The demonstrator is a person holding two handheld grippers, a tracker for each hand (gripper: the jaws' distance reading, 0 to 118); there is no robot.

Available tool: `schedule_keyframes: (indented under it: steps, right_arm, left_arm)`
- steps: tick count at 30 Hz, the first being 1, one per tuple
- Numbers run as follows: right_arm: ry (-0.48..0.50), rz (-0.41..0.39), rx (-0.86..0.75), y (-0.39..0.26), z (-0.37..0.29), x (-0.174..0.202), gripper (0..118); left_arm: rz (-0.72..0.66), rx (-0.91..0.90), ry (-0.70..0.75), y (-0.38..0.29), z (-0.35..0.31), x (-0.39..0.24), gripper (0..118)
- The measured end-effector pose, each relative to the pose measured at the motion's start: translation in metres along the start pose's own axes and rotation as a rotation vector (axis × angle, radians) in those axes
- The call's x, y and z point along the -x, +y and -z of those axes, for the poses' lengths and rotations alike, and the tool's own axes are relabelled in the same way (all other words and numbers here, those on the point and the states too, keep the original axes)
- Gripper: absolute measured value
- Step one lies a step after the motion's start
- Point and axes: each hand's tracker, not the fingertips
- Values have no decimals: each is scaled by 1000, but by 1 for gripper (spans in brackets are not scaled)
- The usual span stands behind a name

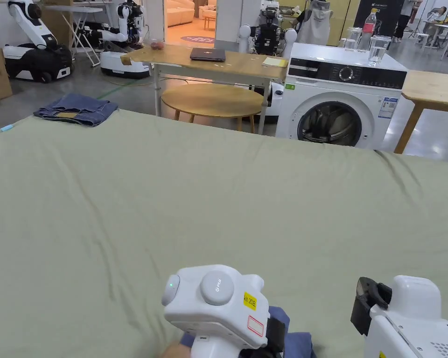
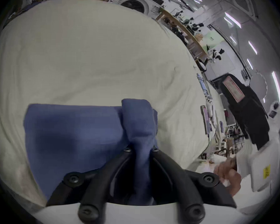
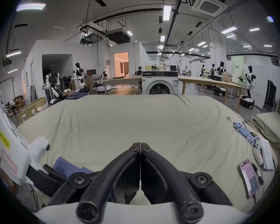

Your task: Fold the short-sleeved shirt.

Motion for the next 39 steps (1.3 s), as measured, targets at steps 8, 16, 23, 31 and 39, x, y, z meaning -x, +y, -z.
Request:
schedule_keyframes:
  steps: [8,16,23,31,39]
  right_arm:
    - [-3,11,0,0,-4,-4,0]
    - [6,28,-15,0,-6,-2,0]
    - [6,43,-40,0,-9,-4,0]
    - [-4,48,-42,-1,-8,-8,0]
    - [-12,55,-63,3,-2,0,0]
  left_arm:
    - [-27,-59,-131,-5,-31,3,60]
    - [29,-149,-206,6,-63,8,35]
    - [-114,41,-368,1,29,39,2]
    - [-138,14,-322,-4,75,50,0]
    - [-11,-76,-254,1,32,31,0]
